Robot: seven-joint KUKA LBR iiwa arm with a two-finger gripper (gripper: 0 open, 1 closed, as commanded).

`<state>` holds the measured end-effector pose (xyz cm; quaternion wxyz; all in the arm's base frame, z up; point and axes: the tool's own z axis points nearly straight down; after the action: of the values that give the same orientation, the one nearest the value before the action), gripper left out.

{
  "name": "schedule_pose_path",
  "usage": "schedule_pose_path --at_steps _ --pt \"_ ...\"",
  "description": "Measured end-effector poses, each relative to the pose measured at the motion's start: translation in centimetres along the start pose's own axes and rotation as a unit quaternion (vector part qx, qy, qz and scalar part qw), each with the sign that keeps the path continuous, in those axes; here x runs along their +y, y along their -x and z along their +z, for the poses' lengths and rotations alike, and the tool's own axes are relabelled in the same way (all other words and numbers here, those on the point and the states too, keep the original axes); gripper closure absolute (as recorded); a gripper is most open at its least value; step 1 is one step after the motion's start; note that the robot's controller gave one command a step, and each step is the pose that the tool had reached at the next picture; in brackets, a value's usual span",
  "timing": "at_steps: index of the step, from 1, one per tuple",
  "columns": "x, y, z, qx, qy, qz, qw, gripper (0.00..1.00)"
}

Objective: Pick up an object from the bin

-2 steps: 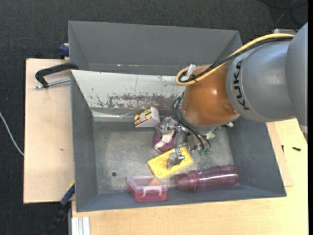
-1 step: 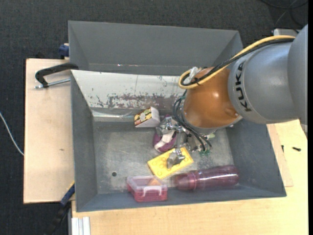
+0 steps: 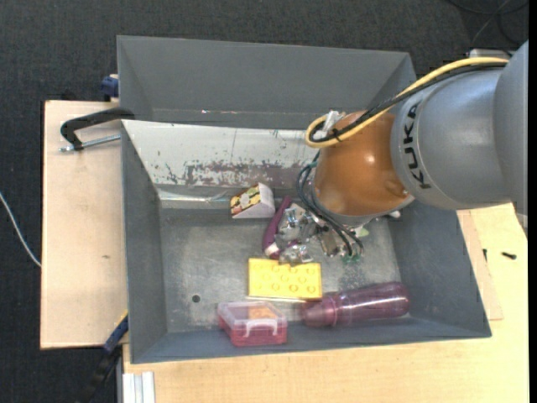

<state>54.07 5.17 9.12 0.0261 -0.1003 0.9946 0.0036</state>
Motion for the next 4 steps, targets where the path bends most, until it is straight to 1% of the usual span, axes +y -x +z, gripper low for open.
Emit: schedule_pose_path --at_steps 3,4 --pt "0.0 -0.01 0.0 0.0002 0.0 0.0 1.0 1.0" --pt "-0.05 -0.72 0.53 0.0126 0.0 0.0 0.9999 0.0"
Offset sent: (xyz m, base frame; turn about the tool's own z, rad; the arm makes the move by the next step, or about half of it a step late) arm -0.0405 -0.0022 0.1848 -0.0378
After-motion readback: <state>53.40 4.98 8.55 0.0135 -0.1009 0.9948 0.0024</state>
